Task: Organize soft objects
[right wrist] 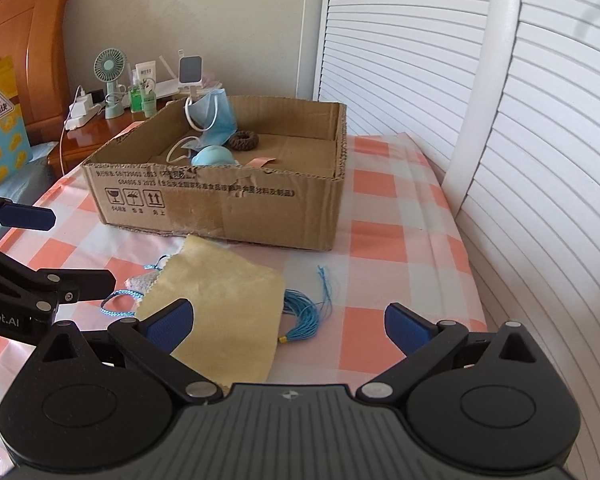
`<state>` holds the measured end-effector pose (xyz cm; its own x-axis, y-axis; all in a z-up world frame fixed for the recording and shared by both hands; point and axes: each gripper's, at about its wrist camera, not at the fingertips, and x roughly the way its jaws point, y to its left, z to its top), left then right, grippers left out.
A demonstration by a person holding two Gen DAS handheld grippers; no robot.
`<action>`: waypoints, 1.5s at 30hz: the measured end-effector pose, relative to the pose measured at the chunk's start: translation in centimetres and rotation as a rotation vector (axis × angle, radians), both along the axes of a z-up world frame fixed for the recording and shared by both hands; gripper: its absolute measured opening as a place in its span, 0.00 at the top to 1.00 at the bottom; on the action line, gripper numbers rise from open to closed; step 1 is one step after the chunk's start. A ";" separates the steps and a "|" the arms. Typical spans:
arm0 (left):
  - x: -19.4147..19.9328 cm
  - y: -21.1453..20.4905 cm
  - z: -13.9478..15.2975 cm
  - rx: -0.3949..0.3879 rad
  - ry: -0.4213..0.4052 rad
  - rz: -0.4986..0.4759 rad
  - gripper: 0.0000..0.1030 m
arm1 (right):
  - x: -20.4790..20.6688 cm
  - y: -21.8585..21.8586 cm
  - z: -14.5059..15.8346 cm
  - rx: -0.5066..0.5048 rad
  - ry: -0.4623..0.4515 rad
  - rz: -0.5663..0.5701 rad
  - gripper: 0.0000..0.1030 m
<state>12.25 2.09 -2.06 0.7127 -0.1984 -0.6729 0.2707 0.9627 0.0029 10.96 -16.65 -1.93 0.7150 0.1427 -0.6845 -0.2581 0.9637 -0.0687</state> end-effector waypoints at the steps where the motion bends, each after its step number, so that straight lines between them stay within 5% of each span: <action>1: -0.1 0.2 -0.2 -0.001 0.001 0.002 0.01 | 0.0 0.2 -0.1 -0.002 0.004 0.002 0.00; 25: -0.4 4.4 -1.7 0.079 0.014 0.115 0.01 | 3.7 5.7 -2.6 -0.017 0.102 0.066 0.00; 38: -0.4 3.2 -1.9 0.069 0.030 0.070 0.01 | 4.4 1.3 -3.2 0.011 0.140 -0.051 0.00; 45: -0.3 2.3 -2.2 0.072 0.048 0.046 0.01 | 4.1 1.1 -3.2 0.047 0.146 -0.025 0.12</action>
<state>11.94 4.38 -4.31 0.6865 -0.1164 -0.7178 0.2281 0.9717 0.0606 15.02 -15.58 -5.16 0.6121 0.1605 -0.7743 -0.2380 0.9712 0.0132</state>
